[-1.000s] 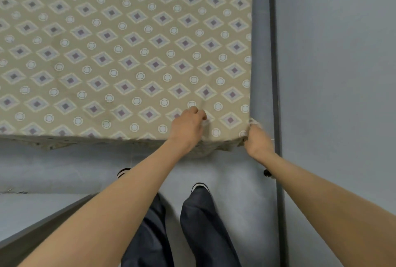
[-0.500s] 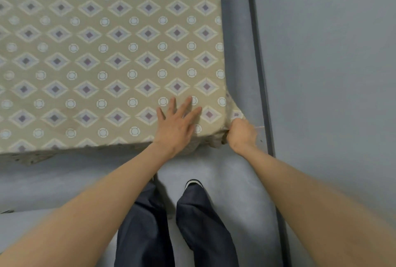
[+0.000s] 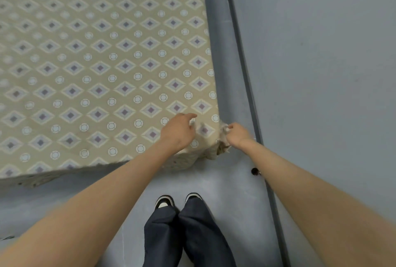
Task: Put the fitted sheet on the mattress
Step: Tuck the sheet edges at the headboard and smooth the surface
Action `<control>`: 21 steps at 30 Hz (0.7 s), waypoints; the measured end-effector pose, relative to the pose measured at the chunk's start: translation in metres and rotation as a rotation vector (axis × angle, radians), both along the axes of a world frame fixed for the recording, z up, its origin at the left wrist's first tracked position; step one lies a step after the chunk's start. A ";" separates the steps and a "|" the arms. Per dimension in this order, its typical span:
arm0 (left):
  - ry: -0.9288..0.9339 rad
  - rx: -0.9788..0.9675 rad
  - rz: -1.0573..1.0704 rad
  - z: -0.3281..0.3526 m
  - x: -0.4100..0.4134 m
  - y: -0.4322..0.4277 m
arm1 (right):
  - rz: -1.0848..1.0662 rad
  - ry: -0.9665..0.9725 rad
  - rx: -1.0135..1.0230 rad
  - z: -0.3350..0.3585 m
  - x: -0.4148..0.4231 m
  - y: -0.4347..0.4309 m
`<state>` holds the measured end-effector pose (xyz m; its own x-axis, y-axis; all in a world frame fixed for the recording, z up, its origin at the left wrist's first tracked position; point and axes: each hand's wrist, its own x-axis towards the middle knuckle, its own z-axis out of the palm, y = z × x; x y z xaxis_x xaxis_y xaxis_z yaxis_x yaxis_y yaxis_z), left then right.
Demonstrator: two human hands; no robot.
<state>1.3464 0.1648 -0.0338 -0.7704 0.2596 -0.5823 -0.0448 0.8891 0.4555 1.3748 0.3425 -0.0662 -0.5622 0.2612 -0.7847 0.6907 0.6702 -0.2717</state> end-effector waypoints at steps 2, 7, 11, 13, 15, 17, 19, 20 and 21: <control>0.012 0.032 0.043 0.029 -0.011 -0.001 | -0.003 0.056 0.020 0.031 -0.010 0.004; 0.093 0.110 0.105 0.112 -0.040 -0.015 | 0.017 0.262 0.080 0.119 -0.032 0.007; 0.170 0.184 0.147 0.192 -0.066 -0.032 | 0.007 0.424 0.107 0.206 -0.047 0.000; 0.220 0.224 0.162 0.236 -0.077 -0.040 | -0.014 0.497 0.119 0.254 -0.053 -0.004; 0.286 0.281 0.178 0.286 -0.087 -0.048 | -0.004 0.573 0.140 0.311 -0.059 -0.008; 0.336 0.347 0.214 0.325 -0.095 -0.051 | 0.032 0.649 0.169 0.357 -0.065 -0.009; 0.374 0.406 0.236 0.367 -0.100 -0.054 | 0.058 0.729 0.189 0.407 -0.063 -0.012; 0.387 0.433 0.254 0.381 -0.101 -0.053 | 0.066 0.763 0.192 0.423 -0.062 -0.013; 0.409 0.463 0.269 0.399 -0.105 -0.054 | 0.070 0.807 0.189 0.444 -0.064 -0.013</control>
